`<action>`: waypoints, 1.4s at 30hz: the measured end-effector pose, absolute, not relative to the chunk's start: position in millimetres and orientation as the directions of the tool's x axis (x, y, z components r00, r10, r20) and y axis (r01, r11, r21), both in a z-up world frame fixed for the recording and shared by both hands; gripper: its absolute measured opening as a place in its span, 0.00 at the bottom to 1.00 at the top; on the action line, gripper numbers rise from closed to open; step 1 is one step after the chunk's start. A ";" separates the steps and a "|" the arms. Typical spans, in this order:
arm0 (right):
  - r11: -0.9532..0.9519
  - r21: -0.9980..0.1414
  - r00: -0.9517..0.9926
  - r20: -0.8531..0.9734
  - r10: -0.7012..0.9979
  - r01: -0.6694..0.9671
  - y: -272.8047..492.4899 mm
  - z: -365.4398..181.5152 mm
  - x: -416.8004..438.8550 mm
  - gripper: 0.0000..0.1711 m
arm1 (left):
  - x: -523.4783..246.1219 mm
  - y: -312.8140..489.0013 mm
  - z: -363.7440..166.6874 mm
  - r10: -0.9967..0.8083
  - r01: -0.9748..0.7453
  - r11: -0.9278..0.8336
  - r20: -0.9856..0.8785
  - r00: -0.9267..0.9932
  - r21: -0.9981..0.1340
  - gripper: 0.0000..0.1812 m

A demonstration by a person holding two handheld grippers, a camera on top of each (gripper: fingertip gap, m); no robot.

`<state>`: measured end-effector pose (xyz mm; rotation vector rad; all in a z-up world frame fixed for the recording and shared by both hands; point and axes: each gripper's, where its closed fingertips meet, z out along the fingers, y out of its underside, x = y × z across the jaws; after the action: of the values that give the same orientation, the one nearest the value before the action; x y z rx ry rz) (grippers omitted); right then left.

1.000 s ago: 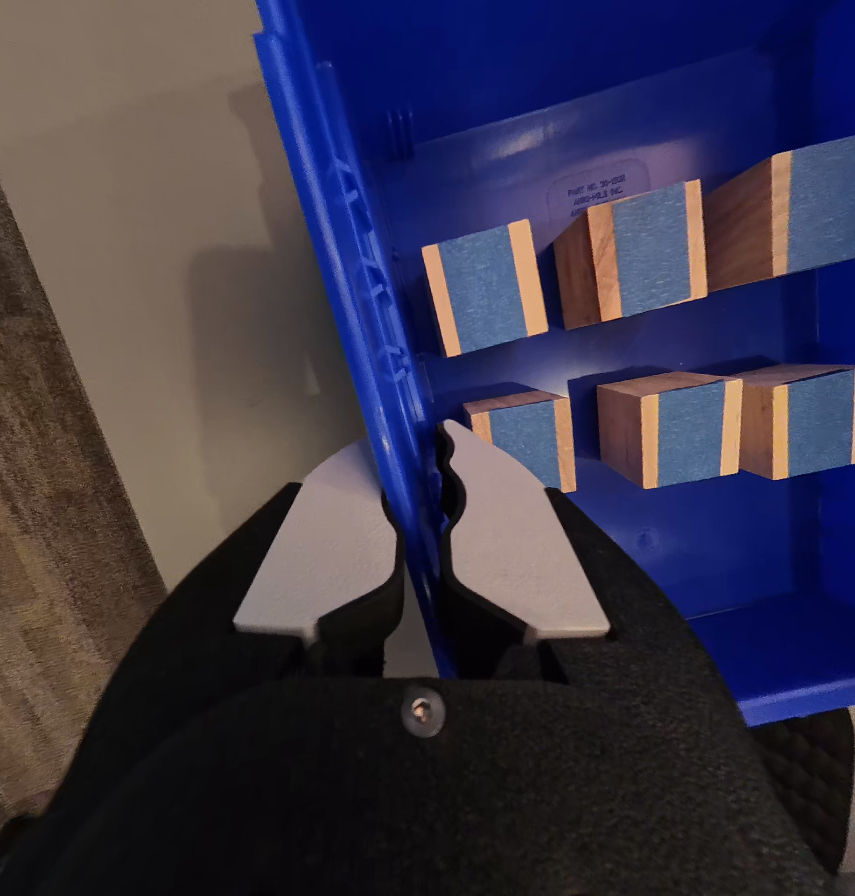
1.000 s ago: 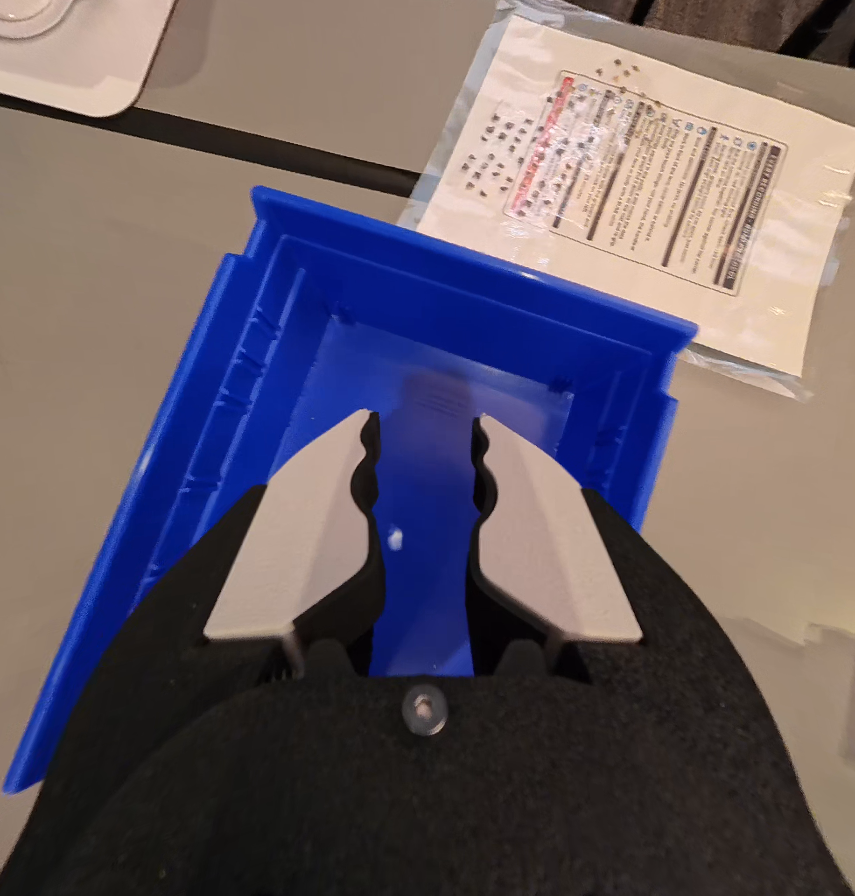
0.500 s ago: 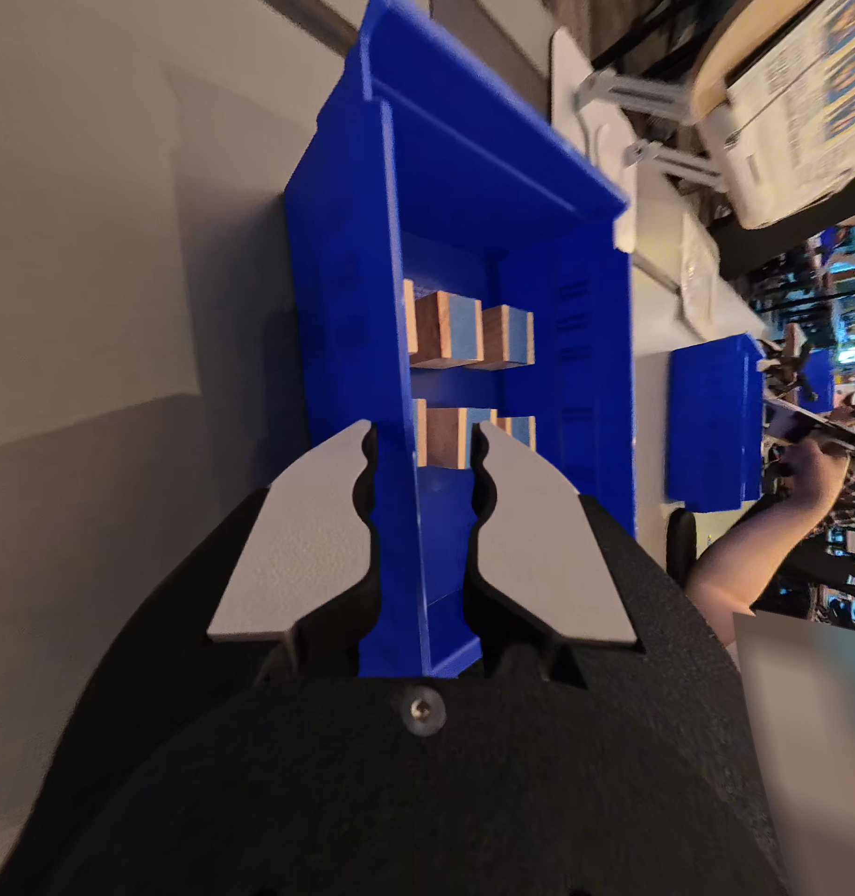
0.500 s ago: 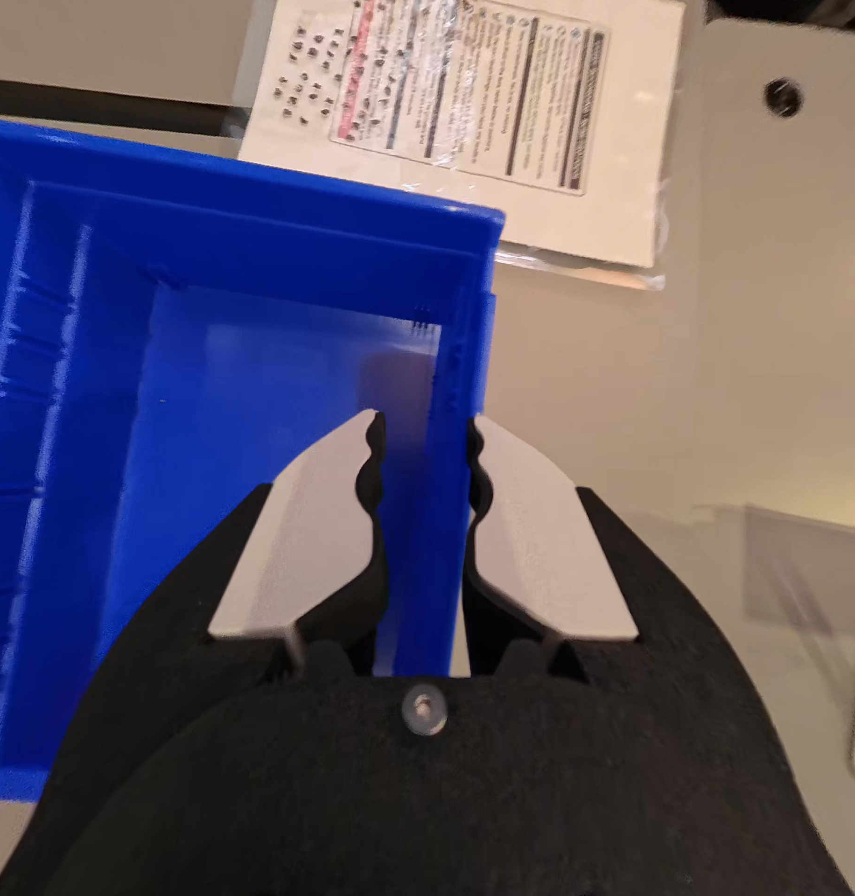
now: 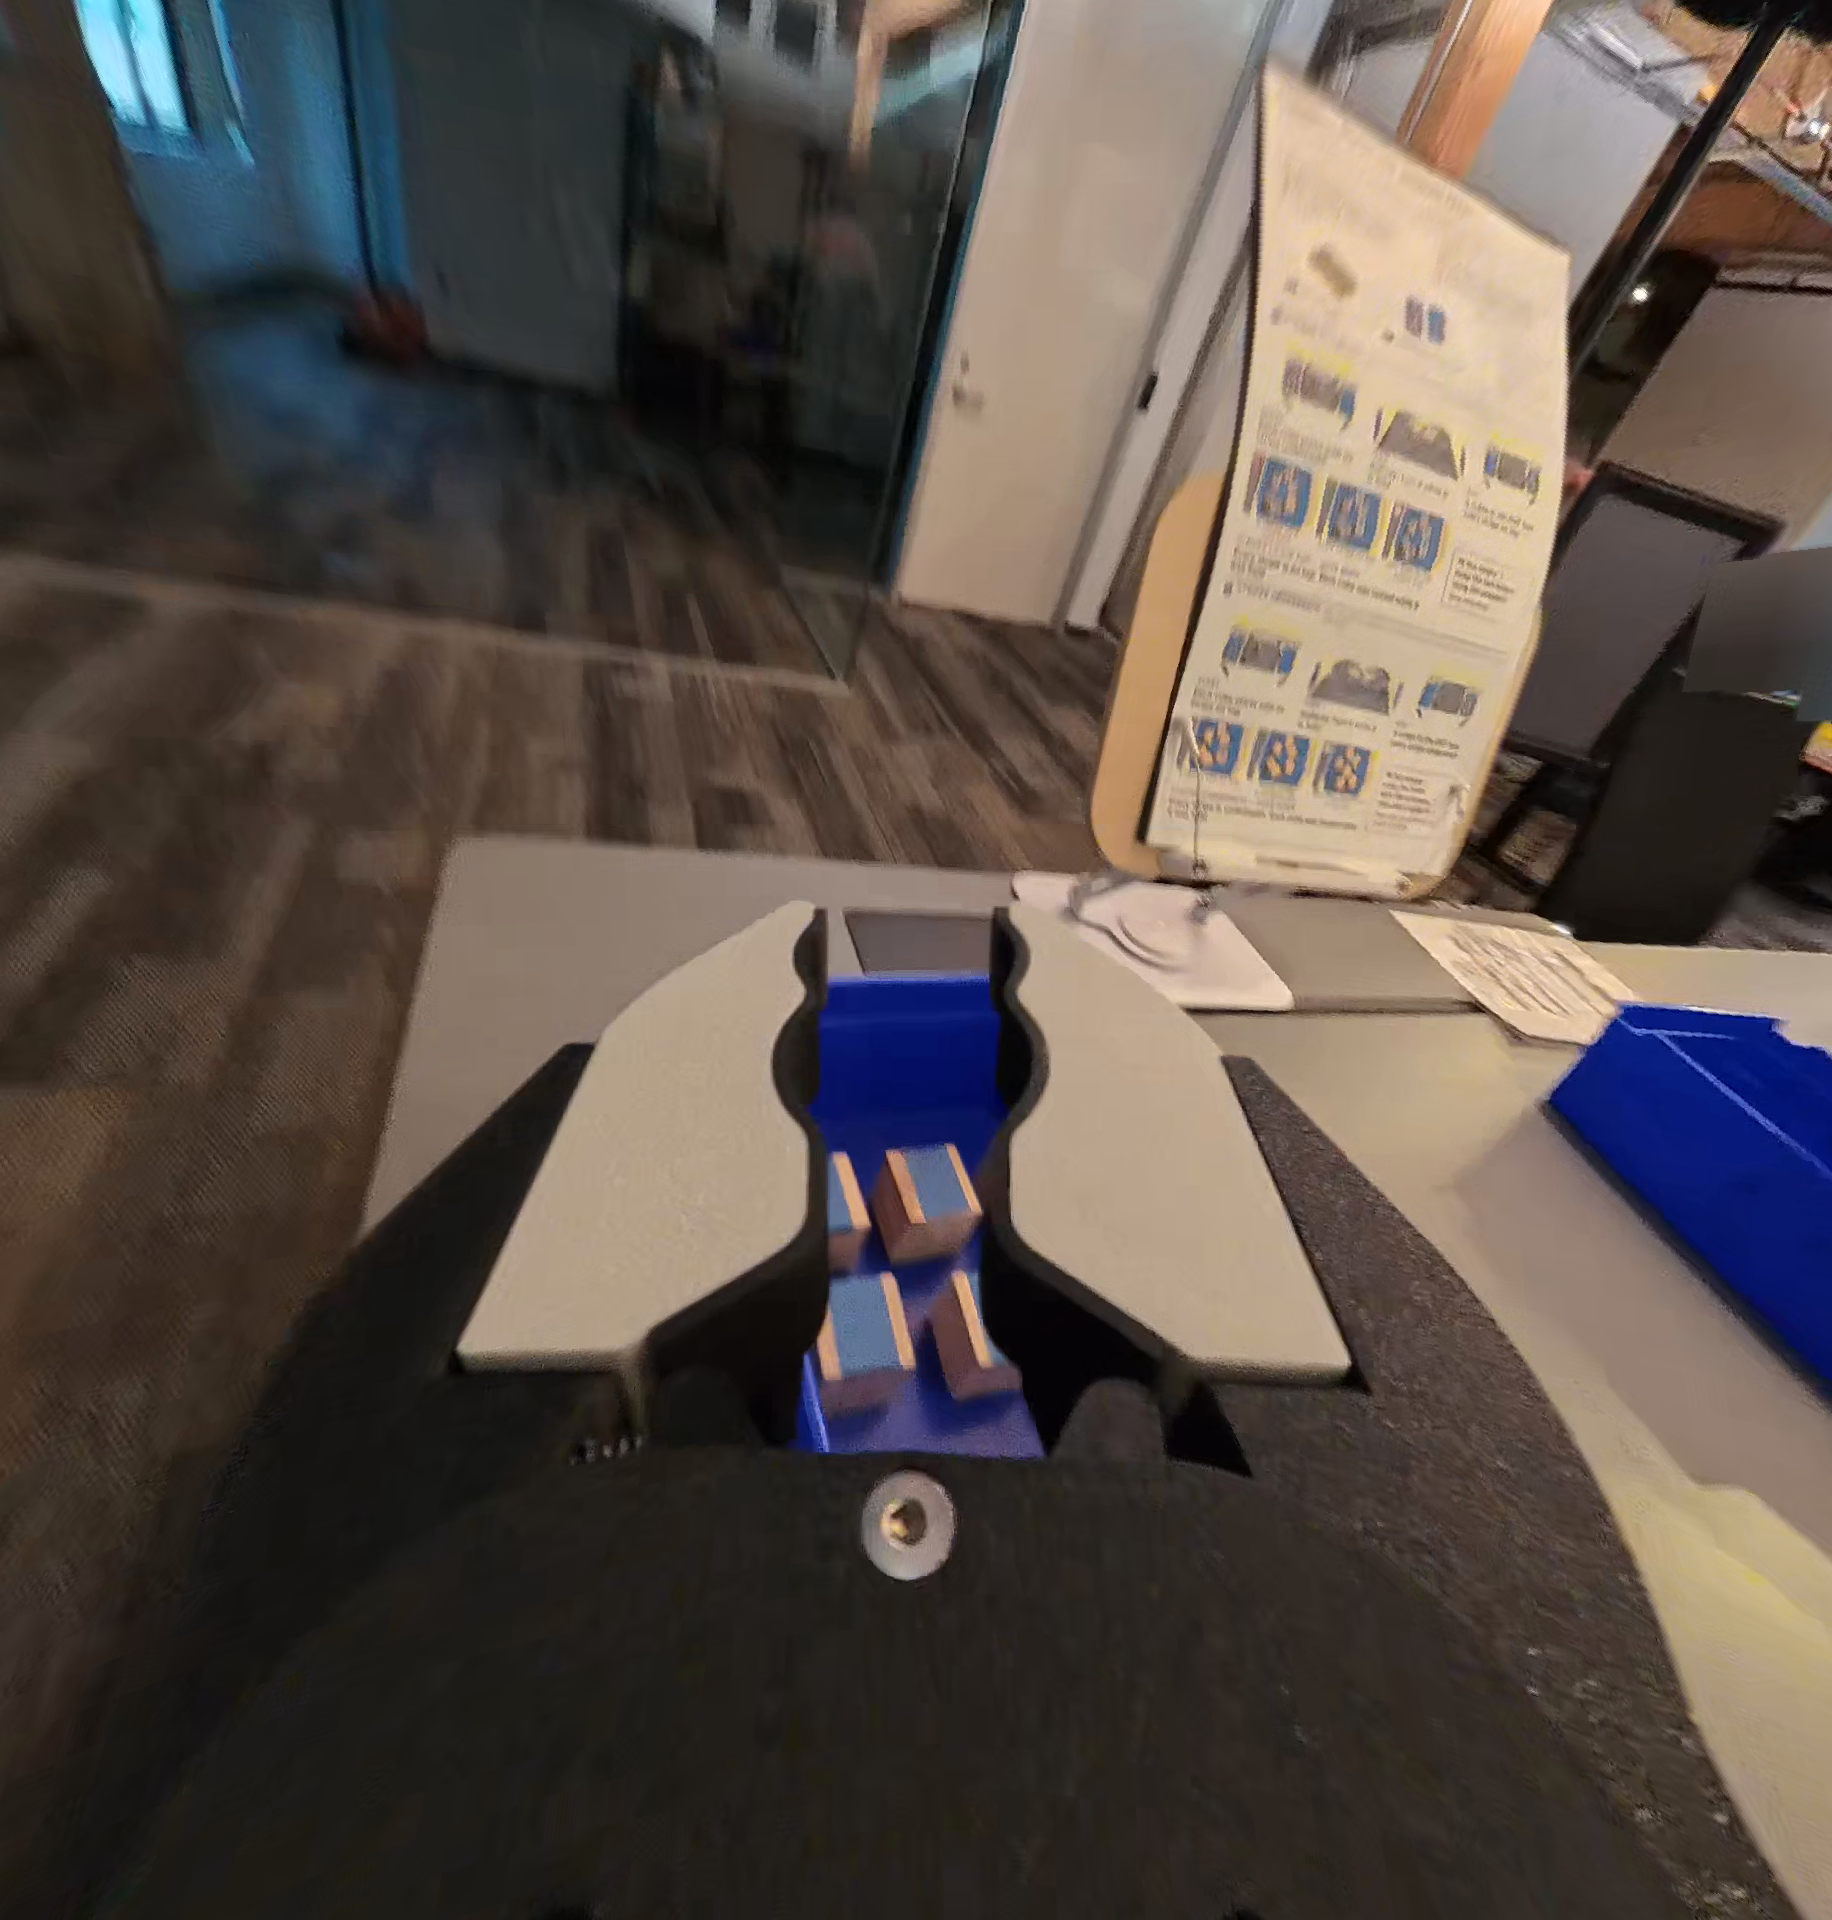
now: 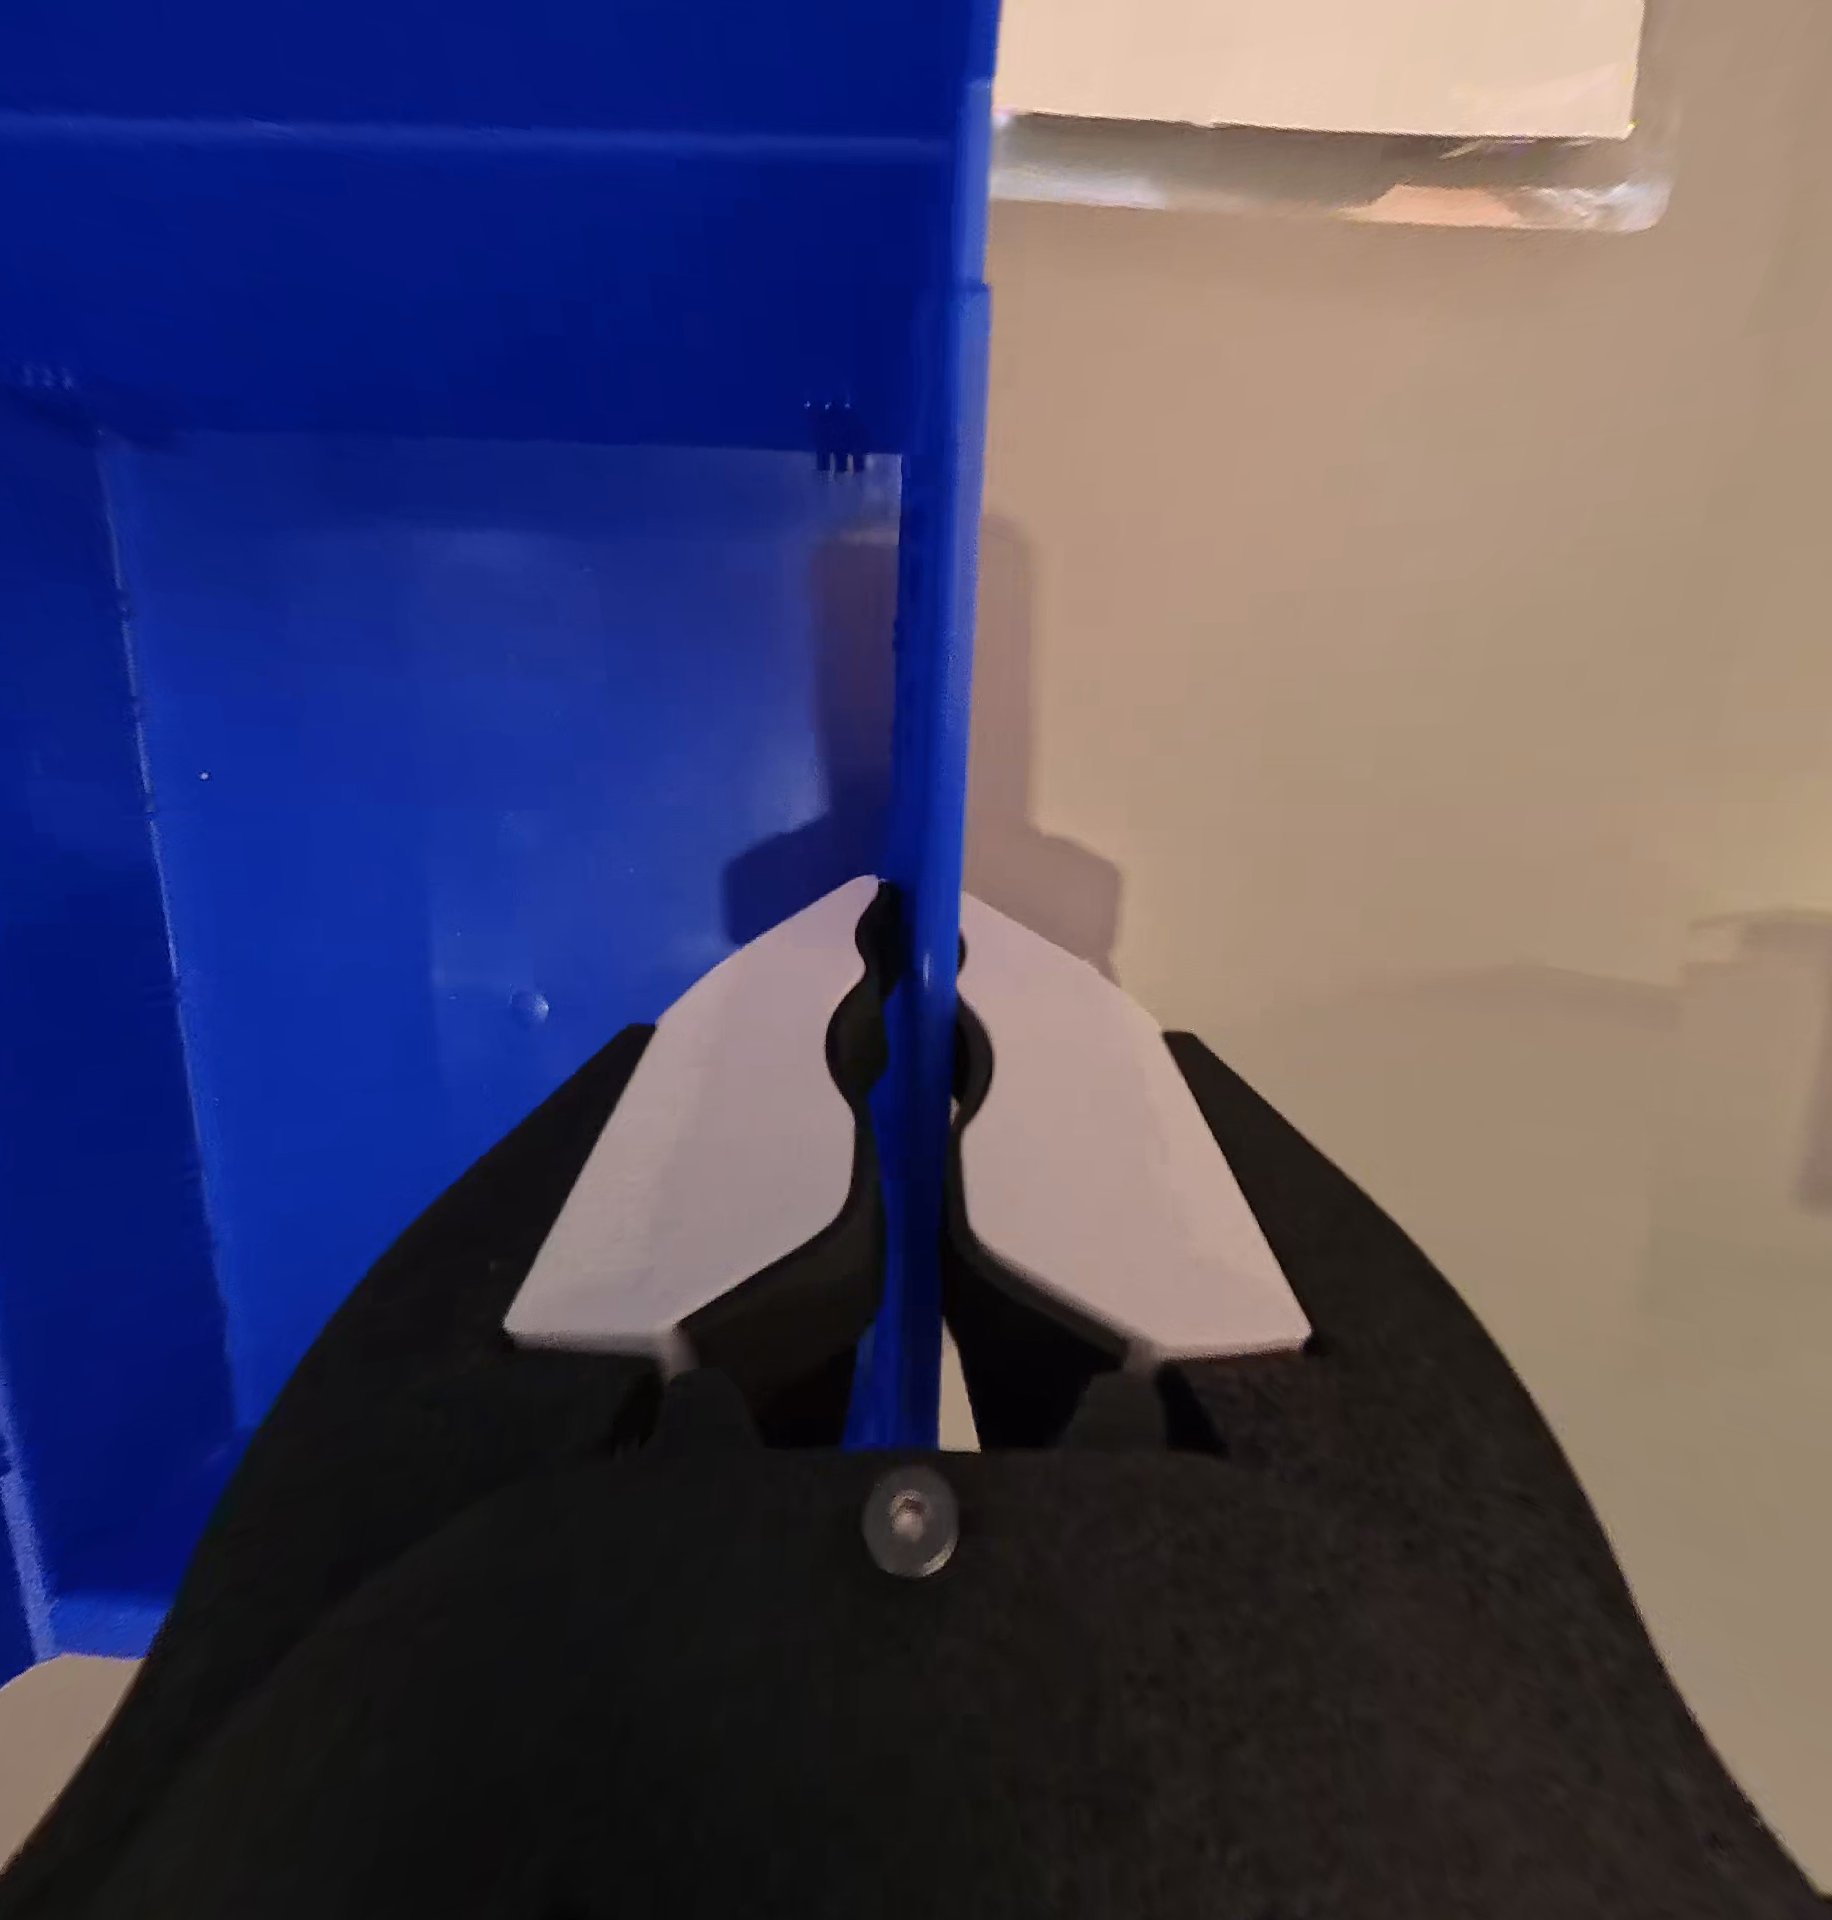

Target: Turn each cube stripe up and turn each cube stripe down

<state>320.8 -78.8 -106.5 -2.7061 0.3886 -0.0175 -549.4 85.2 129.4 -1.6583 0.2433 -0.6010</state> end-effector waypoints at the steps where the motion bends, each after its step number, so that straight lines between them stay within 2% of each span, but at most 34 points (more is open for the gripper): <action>1: -0.874 -0.398 0.959 -0.071 -0.274 -0.279 -76.7 -106.7 317.9 0.03 | -546.9 82.7 134.5 -0.478 0.153 -0.129 0.197 0.856 -0.980 0.17; 3: -0.873 -0.399 0.959 -0.076 -0.272 -0.279 -74.8 -107.0 315.9 0.03 | -533.9 80.4 133.8 -0.493 0.045 -0.064 0.071 0.867 -0.997 0.13; 6: -0.872 -0.397 0.957 -0.074 -0.280 -0.286 -74.8 -107.3 315.3 0.03 | -490.5 76.3 101.5 -0.631 -0.204 -0.139 -0.072 0.773 -0.969 0.05; 8: -0.873 -0.394 0.956 -0.072 -0.283 -0.288 -75.8 -107.8 315.5 0.03 | -455.4 66.4 63.1 -0.755 -0.388 -0.248 -0.073 0.652 -0.888 0.10; 9: -0.873 -0.397 0.958 -0.066 -0.280 -0.283 -75.8 -107.7 316.0 0.07 | -440.1 59.9 42.7 -0.811 -0.496 -0.276 -0.078 0.580 -0.823 0.11; 11: -0.871 -0.406 0.959 -0.054 -0.279 -0.276 -75.3 -106.5 317.4 0.11 | -418.6 59.8 10.9 -0.865 -0.669 -0.242 -0.157 0.477 -0.703 0.13; 14: -0.868 -0.420 0.963 -0.074 -0.260 -0.266 -73.7 -104.8 315.4 0.15 | -391.0 69.1 -17.0 -0.899 -0.784 -0.132 -0.261 0.353 -0.606 0.15; 18: -0.858 -0.436 0.963 -0.110 -0.248 -0.271 -73.5 -101.6 315.5 0.15 | -376.6 61.4 -49.8 -0.944 -0.866 -0.111 -0.221 0.245 -0.487 0.19; 19: -0.853 -0.447 0.962 -0.136 -0.235 -0.271 -71.8 -100.2 312.9 0.15 | -376.4 60.3 -56.6 -0.948 -0.882 -0.111 -0.216 0.232 -0.458 0.22; 22: -0.832 -0.471 0.951 -0.228 -0.207 -0.294 -67.5 -94.7 303.8 0.17 | -377.3 63.2 -74.1 -0.952 -0.916 -0.099 -0.230 0.201 -0.389 0.23; 25: -0.819 -0.491 0.949 -0.247 -0.197 -0.297 -67.9 -89.4 304.3 0.17 | -374.6 69.0 -93.3 -0.958 -0.933 -0.096 -0.223 0.181 -0.347 0.31; 27: -0.807 -0.505 0.945 -0.264 -0.192 -0.305 -68.6 -84.8 304.6 0.17 | -372.4 69.9 -106.4 -0.967 -0.935 -0.103 -0.186 0.174 -0.339 0.32; 34: -0.797 -0.513 0.937 -0.294 -0.186 -0.319 -69.6 -81.0 304.6 0.17 | -379.6 66.7 -133.1 -0.980 -0.958 -0.139 -0.105 0.170 -0.250 0.31; 42: -0.813 -0.504 0.950 -0.255 -0.182 -0.291 -71.9 -79.9 304.0 0.18 | -386.2 71.7 -138.9 -0.975 -0.988 -0.086 -0.194 0.110 -0.131 0.26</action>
<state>304.0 -71.9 -79.9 -2.5405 0.3348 0.2620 -386.2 71.7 -138.9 -2.1586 1.9535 0.0828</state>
